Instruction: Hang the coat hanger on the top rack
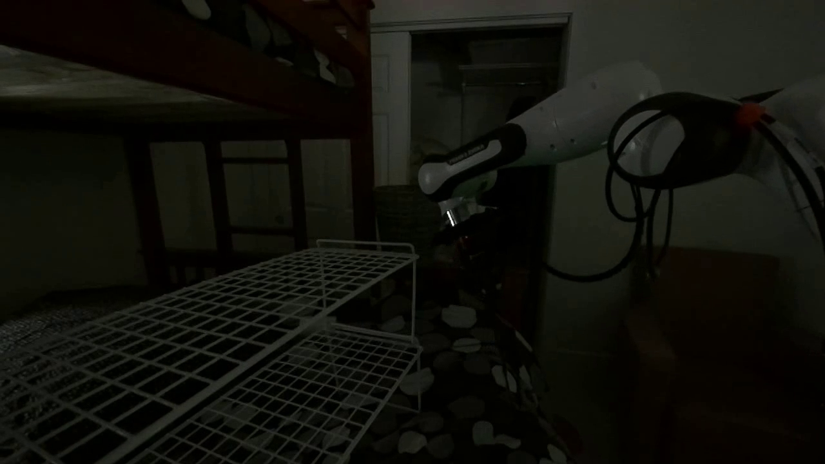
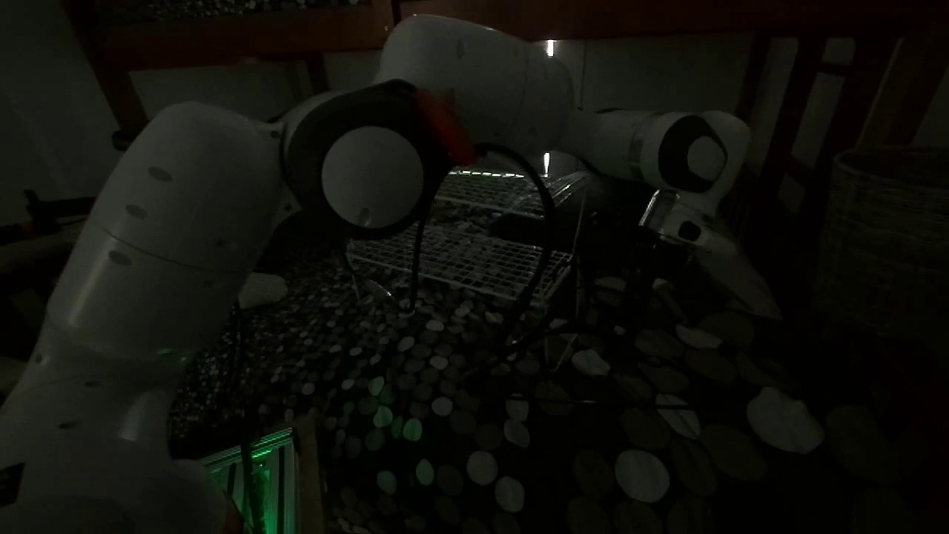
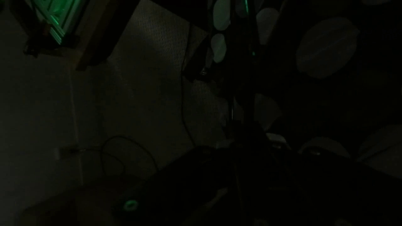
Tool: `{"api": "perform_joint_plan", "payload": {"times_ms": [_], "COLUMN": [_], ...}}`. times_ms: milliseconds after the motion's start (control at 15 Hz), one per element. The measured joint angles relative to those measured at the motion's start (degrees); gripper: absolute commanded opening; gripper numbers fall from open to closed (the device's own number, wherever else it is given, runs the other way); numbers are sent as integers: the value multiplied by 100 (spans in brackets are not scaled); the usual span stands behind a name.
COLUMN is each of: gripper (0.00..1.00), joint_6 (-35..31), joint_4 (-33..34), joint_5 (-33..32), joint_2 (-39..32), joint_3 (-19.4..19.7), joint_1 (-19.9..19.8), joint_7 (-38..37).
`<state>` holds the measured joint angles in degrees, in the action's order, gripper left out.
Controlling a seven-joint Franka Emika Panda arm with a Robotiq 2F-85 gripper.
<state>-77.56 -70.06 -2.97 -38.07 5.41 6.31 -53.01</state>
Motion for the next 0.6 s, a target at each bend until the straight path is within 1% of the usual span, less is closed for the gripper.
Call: {"api": "perform_joint_plan", "payload": {"times_ms": [200,400,467,600], "gripper": [2,2,8,8], "joint_6": [170,175,192,351], "joint_4": [-178,-495,-631,-884], "joint_5": [-161,-172,-171,-172], "joint_2": [279,622,751,986], "joint_3": [2,1,-4,-17], "joint_1": [81,160,184,229], "joint_7": [-180,-619,-778,-940]}}
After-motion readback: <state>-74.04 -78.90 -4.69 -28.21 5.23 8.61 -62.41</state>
